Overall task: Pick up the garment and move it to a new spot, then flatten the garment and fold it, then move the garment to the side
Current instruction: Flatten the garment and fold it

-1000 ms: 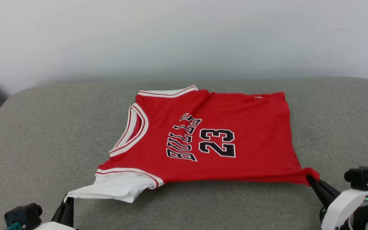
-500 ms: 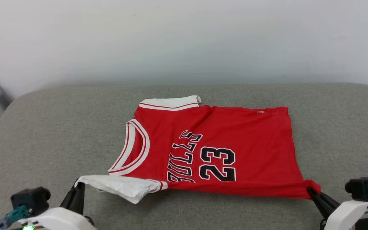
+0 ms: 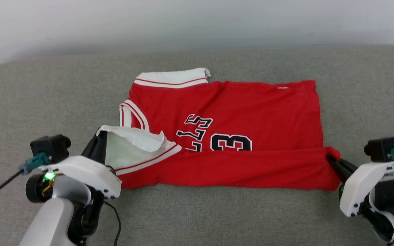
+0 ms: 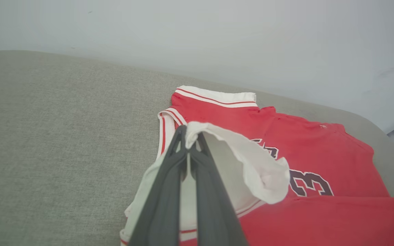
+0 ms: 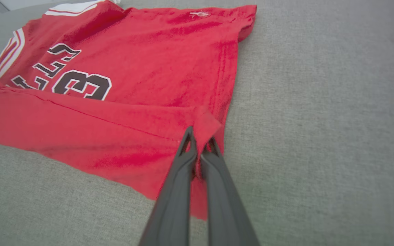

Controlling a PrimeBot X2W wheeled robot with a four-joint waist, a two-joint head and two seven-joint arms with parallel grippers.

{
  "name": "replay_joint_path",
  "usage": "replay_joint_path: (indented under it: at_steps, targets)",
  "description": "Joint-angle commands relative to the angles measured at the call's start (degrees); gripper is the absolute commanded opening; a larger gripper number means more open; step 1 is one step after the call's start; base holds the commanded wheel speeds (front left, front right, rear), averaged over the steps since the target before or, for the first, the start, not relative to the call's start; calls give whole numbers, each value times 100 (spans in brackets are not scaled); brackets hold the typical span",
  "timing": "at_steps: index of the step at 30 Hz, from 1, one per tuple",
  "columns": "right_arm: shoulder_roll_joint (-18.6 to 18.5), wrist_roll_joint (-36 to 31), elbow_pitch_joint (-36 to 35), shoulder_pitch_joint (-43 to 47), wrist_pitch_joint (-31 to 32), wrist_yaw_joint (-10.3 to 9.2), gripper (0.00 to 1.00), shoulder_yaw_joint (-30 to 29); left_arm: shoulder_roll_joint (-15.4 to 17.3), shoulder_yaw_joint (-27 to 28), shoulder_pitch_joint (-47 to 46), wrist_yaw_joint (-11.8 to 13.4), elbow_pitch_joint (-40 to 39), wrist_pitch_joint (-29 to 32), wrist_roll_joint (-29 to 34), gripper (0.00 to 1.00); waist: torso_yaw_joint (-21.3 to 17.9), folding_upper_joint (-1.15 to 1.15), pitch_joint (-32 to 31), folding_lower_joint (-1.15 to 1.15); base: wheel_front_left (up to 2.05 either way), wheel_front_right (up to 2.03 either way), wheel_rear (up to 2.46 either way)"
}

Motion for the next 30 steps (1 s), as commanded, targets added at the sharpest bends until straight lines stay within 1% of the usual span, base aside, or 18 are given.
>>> replay_joint_path:
  at_steps: [1, 8, 9, 10, 11, 12, 13, 14, 15, 19, 23, 27, 30]
  targets:
    - [-51, 10, 86, -160, -34, -3, 0, 31, -35, 21, -146, -48, 121, -60, -36, 0, -14, 0, 254, -1, 0, 0, 0]
    - [-106, 146, 742, -747, -225, -2, 0, 389, -253, -66, -758, -330, 1169, -122, -146, 0, -6, 0, 606, -1, 0, 0, 0]
    - [-93, 176, 841, -803, -273, -2, 4, 441, -278, -97, -822, -378, 1333, -102, -175, 0, -6, 0, 629, -1, 0, 0, 0]
    - [-90, 185, 945, -864, -321, -2, 31, 498, -296, -125, -888, -419, 1512, -95, -183, 0, -6, 0, 645, -1, 0, 0, 0]
    - [-81, 199, 1051, -909, -364, -3, 47, 560, -329, -135, -959, -472, 1678, -123, -195, 0, -9, 0, 656, -1, 0, 0, 0]
    - [-62, 235, 1144, -954, -413, -3, 82, 626, -368, -149, -1026, -526, 1825, -158, -217, 23, -13, 0, 664, -1, 0, 0, 0]
    - [-55, 250, 1233, -1004, -477, -3, 100, 680, -394, -179, -1069, -585, 2006, -145, -227, 43, -19, 0, 665, -1, 0, 0, 0]
    - [-53, 280, 1317, -1037, -530, -3, 100, 733, -419, -193, -1114, -637, 2135, -172, -237, 73, -24, 0, 659, -1, 0, 0, 0]
    - [-52, 303, 1396, -1062, -588, -3, 100, 799, -441, -192, -1165, -684, 2276, -197, -260, 100, -28, 0, 646, -1, 0, 0, 0]
    - [-91, 355, 1542, -1094, -950, -3, 100, 1044, -490, -215, -1264, -854, 2742, -242, -335, 100, -59, 0, 519, -1, 0, 0, 0]
    - [-99, 352, 1478, -955, -1634, -2, 100, 1127, -450, -151, -1266, -979, 3078, -393, -410, 100, -108, 0, 303, -1, 0, 0, 0]
    - [-95, 239, 1258, -680, -2439, -3, 100, 1091, -323, -105, -1221, -1086, 3217, -509, -433, 100, -169, 0, 40, -1, 0, 0, 0]
    - [-93, 84, 1033, -448, -2847, -3, 100, 935, -188, -71, -1159, -1129, 3194, -475, -453, 100, -230, 0, -163, -1, 0, 0, 0]
